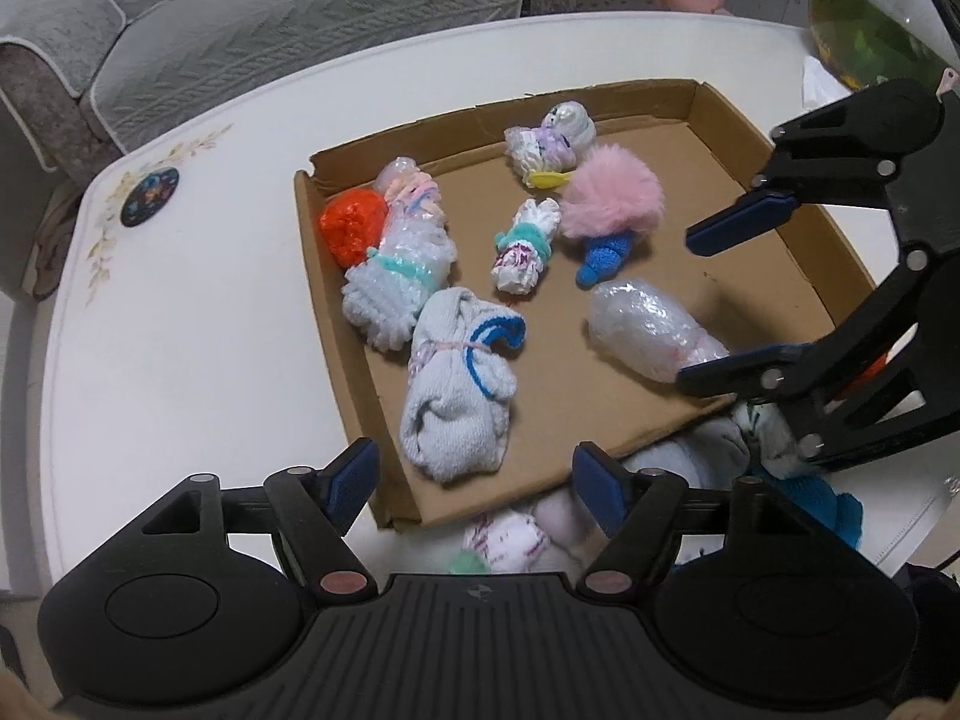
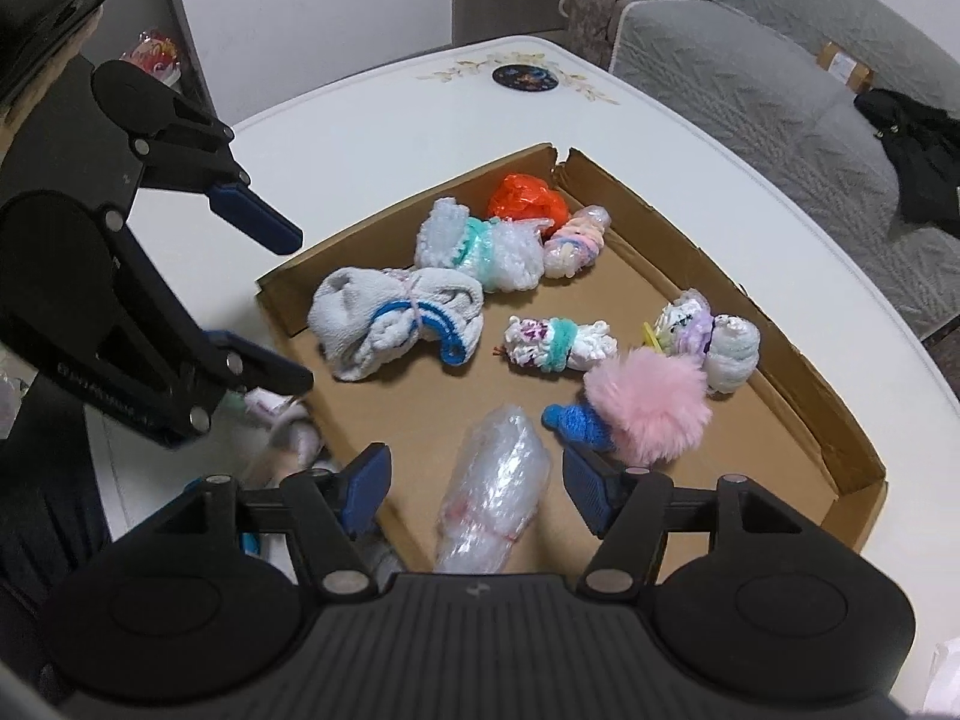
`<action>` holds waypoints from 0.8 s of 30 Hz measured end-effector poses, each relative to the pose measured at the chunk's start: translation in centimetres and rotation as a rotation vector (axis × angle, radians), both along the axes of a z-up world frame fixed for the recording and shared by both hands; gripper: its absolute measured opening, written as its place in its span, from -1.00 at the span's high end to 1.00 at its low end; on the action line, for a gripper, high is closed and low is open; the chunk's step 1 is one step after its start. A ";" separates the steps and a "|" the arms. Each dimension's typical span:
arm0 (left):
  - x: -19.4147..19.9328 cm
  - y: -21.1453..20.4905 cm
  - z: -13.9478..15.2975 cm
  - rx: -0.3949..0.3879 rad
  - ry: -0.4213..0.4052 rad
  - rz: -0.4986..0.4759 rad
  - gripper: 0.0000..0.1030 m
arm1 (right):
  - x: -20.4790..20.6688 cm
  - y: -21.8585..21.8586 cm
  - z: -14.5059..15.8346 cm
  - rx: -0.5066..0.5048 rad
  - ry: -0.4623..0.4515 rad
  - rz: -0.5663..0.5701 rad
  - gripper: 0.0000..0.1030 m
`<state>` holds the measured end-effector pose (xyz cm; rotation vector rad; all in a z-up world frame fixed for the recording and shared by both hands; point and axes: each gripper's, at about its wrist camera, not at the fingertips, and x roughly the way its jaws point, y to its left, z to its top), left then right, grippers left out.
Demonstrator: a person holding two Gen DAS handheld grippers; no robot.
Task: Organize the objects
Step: 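Lower both bundles into the box and open both tools, then grasp the white-green sock bundle with left tool while right tool grasps the orange bag bundle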
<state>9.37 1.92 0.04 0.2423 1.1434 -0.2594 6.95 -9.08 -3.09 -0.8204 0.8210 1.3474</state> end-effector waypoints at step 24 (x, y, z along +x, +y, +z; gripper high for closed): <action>-7.9 5.5 -4.2 -0.146 -0.049 0.158 -0.54 | 1.5 -15.4 -1.5 0.053 -0.007 -0.305 -0.51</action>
